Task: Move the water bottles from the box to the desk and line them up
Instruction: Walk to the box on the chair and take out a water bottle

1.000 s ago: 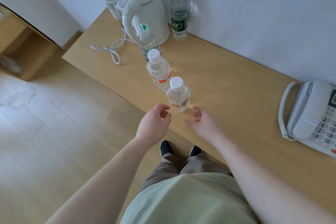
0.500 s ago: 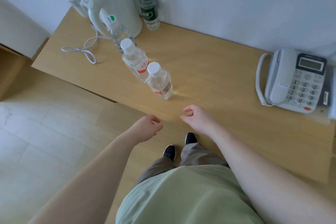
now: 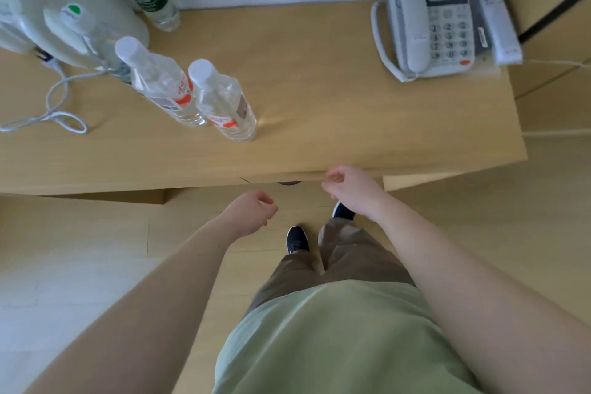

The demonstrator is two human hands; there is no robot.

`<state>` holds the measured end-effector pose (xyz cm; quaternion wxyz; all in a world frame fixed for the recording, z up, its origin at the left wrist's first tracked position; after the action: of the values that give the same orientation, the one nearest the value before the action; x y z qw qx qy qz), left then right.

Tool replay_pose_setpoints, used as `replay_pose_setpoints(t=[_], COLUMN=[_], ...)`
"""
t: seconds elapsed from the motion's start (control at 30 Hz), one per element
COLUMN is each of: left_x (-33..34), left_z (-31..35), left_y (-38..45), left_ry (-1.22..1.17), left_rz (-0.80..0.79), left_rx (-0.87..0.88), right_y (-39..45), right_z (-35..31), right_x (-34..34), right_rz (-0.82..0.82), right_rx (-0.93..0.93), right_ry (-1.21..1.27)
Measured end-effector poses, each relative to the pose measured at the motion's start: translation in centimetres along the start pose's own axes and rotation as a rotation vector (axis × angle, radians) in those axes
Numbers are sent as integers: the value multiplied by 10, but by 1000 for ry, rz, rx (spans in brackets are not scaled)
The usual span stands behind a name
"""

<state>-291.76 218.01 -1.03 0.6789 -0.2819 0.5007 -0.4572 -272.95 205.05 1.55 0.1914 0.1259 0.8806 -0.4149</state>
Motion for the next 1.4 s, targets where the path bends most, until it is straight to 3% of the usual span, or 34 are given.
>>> replay_pose_setpoints(t=[0.33,0.6,1.03,1.4], left_x=[63,129,299,420], left_z=[66,144,254,375], left_y=[-7,-27,-85,-114], left_ry=[226,421,582,774], left_rz=[-161,-180,-230,-330], left_rx=[122,241,359,478], right_y=[-64,-121,-211,-256], right_z=[85,169,326,430], right_x=[-7,-38,-104,-163], right_rz=[141,269,381,592], right_rx=[173,236,262,318], right_ry=[239,444,606,802])
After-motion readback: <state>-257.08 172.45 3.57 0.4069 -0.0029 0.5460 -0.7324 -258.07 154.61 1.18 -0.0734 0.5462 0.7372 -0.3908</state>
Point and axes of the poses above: each hand's wrist, its own y-axis towards the middle knuckle, its own x-axis out of the palm, z = x × y, the point moved 7 cm from there along y, towards the middle knuckle, and after that the axes turned 4 degrees about -x, right-handed, at the moved point
